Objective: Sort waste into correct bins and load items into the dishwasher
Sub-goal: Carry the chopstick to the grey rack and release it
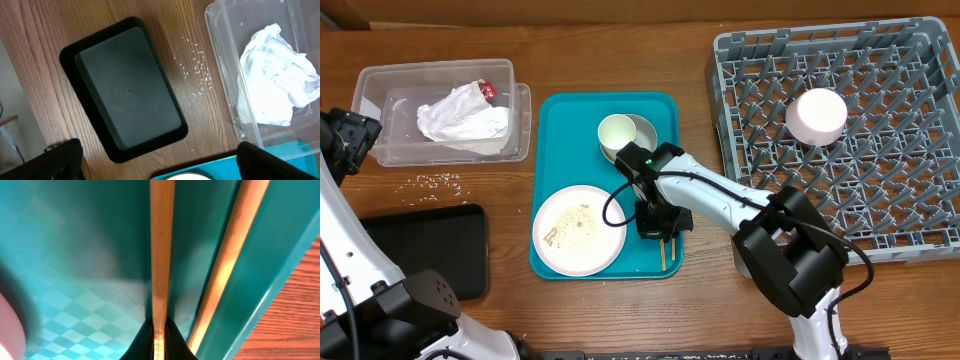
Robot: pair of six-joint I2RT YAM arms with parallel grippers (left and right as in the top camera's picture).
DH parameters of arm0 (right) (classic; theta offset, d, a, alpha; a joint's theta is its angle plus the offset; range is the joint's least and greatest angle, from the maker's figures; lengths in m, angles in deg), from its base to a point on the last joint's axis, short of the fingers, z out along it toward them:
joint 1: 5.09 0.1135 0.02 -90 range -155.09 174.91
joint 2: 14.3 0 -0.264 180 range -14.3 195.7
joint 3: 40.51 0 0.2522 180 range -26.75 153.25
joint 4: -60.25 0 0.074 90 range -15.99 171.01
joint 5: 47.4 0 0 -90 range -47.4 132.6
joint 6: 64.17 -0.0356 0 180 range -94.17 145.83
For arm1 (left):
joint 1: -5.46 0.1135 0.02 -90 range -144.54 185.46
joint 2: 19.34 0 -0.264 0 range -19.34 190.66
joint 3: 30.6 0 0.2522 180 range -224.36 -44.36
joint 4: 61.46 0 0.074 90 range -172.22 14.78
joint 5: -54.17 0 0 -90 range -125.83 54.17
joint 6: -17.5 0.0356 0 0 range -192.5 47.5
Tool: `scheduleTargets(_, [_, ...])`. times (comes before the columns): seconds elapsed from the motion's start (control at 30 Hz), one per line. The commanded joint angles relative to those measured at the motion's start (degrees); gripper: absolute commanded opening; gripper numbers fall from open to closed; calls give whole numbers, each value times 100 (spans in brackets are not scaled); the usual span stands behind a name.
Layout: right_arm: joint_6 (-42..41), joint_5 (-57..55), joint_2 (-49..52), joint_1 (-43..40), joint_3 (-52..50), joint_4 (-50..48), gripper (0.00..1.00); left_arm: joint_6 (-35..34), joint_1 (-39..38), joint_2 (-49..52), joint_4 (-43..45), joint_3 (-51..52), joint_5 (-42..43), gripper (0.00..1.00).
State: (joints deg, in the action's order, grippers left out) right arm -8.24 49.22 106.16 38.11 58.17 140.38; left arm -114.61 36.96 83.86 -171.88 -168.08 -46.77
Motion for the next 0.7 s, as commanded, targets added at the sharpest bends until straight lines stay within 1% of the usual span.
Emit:
scheduleTargets(0.0, [-48, -11, 105, -50, 282, 164, 4, -120, -2, 57, -11, 0, 2, 100])
scheduleTargets(0.17, [24, -111, 98, -251, 1104, 813, 4, -120, -2, 57, -13, 0, 4, 100])
scheduleTargets(0.27, [308, -345, 72, -466, 1755, 1344, 4, -120, -2, 57, -11, 0, 4, 100])
scheduleTargets(0.37, [562, -704, 70, -778, 2527, 1976, 4, -120, -2, 57, -11, 0, 4, 100])
scheduleTargets(0.5, [863, -1270, 68, -1318, 3362, 2527, 4, -120, -2, 57, -11, 0, 4, 100])
scheduleTargets(0.57, [1405, -1316, 68, -1683, 3663, 2601, 4, -120, -2, 57, -11, 0, 2, 100])
scheduleTargets(0.67, [2098, -1307, 68, -2201, 3821, 2546, 4, -120, -2, 57, -11, 0, 4, 100])
